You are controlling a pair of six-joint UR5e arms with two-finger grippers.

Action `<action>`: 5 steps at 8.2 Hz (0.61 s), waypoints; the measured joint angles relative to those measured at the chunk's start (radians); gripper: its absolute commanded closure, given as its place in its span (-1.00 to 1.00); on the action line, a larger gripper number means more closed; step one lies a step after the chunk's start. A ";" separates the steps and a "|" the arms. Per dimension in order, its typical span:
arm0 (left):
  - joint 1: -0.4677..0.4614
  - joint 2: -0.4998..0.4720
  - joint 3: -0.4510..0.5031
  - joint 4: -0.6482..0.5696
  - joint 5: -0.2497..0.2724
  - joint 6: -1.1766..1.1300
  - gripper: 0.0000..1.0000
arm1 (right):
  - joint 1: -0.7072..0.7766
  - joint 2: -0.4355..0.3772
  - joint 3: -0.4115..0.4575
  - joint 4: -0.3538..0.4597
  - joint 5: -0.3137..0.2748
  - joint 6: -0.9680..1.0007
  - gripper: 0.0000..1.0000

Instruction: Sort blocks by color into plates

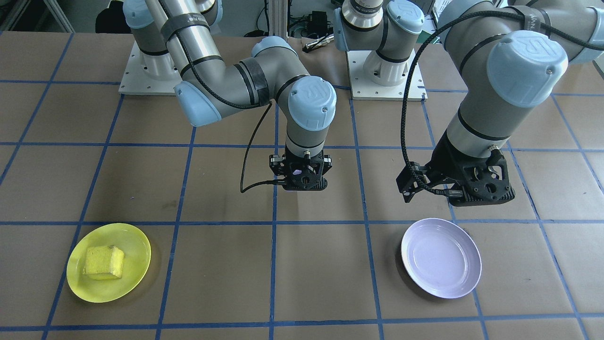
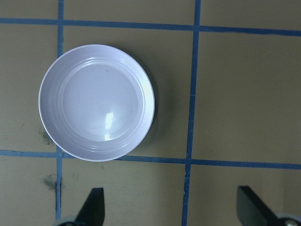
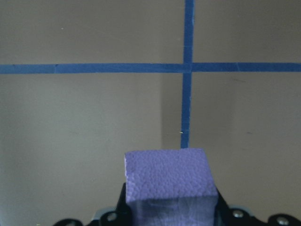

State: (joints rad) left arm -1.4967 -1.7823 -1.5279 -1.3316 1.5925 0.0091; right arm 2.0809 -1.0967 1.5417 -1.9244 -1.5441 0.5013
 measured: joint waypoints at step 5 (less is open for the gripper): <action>0.005 0.000 0.000 -0.008 -0.002 0.008 -1.00 | 0.023 0.063 0.009 -0.052 0.056 0.066 -1.00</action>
State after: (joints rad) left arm -1.4916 -1.7827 -1.5278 -1.3394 1.5903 0.0168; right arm 2.1042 -1.0332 1.5503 -1.9760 -1.4879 0.5670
